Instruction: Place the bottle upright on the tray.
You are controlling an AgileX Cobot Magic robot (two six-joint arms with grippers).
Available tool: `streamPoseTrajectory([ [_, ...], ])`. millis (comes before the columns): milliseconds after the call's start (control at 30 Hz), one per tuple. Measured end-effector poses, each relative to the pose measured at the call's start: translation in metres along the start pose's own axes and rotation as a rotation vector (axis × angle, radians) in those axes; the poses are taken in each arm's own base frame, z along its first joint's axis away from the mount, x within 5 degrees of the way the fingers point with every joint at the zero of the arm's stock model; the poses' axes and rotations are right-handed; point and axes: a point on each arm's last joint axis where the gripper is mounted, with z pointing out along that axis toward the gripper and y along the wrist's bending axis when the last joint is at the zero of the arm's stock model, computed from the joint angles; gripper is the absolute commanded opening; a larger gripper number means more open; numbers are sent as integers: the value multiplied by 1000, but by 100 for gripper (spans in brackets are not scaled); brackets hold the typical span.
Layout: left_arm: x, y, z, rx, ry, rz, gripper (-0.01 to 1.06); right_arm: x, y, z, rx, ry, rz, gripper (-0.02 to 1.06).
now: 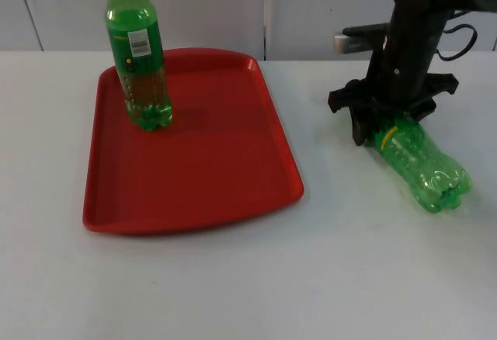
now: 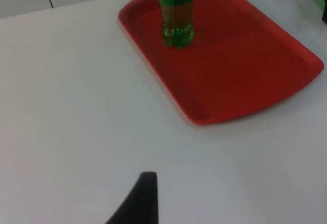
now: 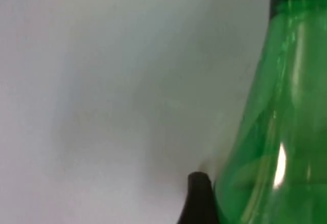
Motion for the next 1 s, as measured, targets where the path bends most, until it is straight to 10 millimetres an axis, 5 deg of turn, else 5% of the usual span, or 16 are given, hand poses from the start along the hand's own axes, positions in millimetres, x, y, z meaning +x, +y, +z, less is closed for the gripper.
streamPoseTrajectory([
  [67, 0, 0, 0, 0, 0, 0, 105, 0, 0, 0, 1, 5, 0, -1],
  [633, 0, 0, 0, 0, 0, 0, 105, 5, -1, -10, 9, 69, -1, 0],
  [767, 0, 0, 0, 0, 0, 0, 105, -2, -2, -42, 2, -1, -12, 0],
  [1000, 0, 0, 0, 0, 0, 0, 105, -18, 4, -133, -111, -268, -48, 0],
])
